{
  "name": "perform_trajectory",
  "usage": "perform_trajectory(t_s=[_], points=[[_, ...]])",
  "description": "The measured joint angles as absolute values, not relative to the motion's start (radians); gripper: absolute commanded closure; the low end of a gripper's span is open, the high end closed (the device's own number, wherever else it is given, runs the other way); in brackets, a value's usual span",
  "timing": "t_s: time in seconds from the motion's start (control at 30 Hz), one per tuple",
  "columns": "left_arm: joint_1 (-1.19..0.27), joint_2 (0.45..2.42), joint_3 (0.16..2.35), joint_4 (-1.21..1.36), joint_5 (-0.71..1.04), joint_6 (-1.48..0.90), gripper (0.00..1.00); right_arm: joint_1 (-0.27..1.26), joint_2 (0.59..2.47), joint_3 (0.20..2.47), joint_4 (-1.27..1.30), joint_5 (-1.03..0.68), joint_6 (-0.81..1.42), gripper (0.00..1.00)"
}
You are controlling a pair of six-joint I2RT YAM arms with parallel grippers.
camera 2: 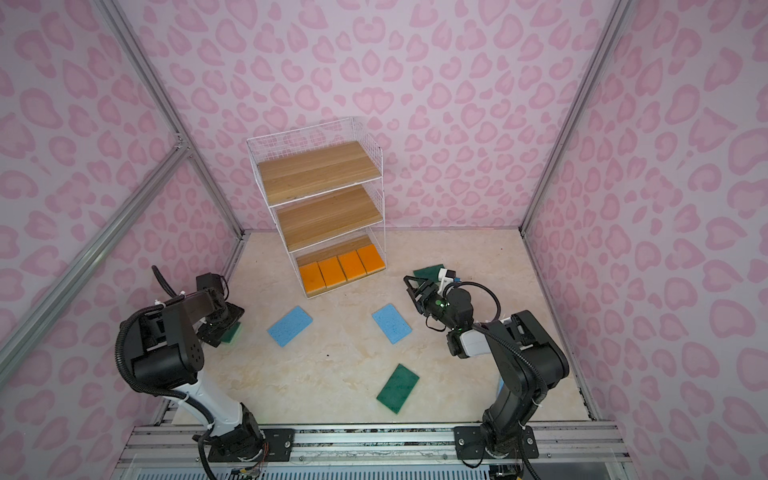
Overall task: Place and organize the cleaning sponges onto the shelf
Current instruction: 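Carry the green sponge toward the table center with left gripper while right gripper approaches, then close right gripper on the green sponge end while left gripper releases it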
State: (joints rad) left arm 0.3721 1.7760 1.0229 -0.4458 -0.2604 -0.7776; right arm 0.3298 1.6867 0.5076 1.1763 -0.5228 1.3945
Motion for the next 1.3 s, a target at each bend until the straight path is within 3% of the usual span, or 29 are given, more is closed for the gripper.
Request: perform_trajectory(t_s=[0.17,0.6,0.8,0.93,1.3], points=[[0.351,1.773,1.020,-0.436,-0.274,-0.778,0.37,0.327,1.620,0.494,1.110,-0.516,1.357,0.34],[0.175,1.564,0.967,-0.428,-0.227,-0.794,0.40,0.378,1.518,0.484,0.965,-0.502,1.277,0.33],[0.030,1.444,0.903,-0.415,-0.197,-0.852,0.41,0.543,1.524,0.468,0.975,-0.416,1.252,0.32],[-0.051,1.394,0.870,-0.394,-0.167,-0.919,0.42,0.689,1.607,0.473,1.062,-0.356,1.252,0.38],[-0.273,1.365,0.946,-0.371,-0.172,-1.042,0.44,0.912,1.804,0.712,1.161,-0.245,1.276,0.40]])
